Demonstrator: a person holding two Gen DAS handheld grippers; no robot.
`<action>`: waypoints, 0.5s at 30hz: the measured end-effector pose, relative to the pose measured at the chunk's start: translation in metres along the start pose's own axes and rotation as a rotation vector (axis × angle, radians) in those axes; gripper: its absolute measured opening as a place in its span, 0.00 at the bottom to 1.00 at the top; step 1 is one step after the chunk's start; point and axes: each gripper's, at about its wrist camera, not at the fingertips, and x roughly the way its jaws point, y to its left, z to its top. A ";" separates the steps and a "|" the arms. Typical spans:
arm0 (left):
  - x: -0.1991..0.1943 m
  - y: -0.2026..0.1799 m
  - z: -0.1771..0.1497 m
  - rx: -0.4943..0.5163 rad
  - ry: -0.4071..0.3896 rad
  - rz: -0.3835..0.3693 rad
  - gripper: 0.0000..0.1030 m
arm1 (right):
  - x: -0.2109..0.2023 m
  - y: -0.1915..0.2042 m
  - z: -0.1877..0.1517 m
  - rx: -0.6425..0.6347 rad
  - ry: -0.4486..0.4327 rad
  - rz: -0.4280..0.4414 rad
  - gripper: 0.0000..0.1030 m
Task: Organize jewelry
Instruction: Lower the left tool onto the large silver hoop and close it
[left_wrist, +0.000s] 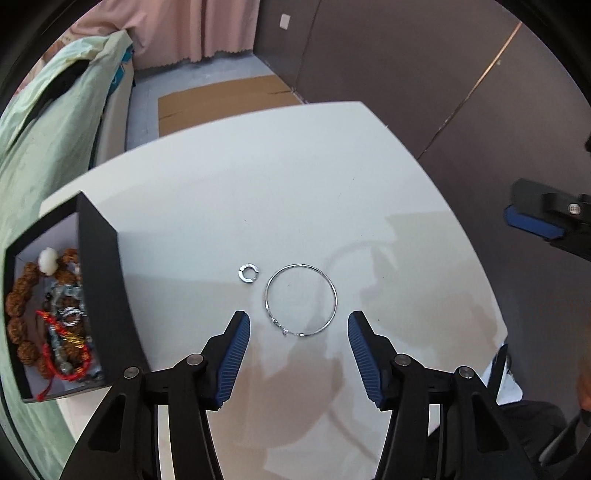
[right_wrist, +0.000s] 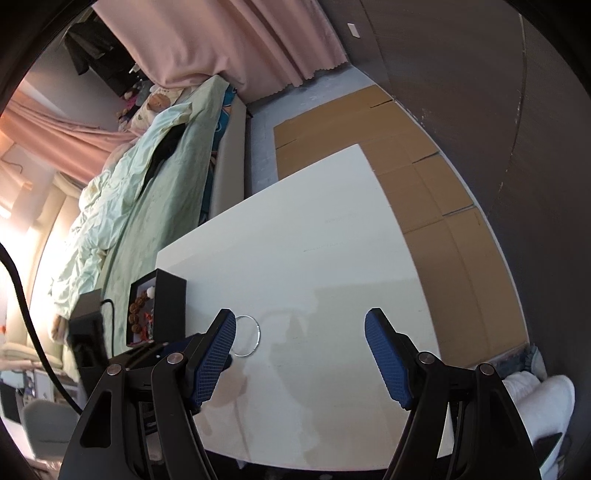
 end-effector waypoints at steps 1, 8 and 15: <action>0.005 -0.001 0.002 -0.002 0.005 0.004 0.56 | -0.001 -0.001 0.001 0.003 -0.001 0.004 0.71; 0.024 -0.017 0.005 0.032 0.008 0.071 0.57 | 0.003 -0.006 0.005 0.034 0.002 0.019 0.71; 0.026 -0.030 -0.006 0.116 -0.021 0.162 0.55 | 0.009 -0.006 0.006 0.038 0.011 0.014 0.71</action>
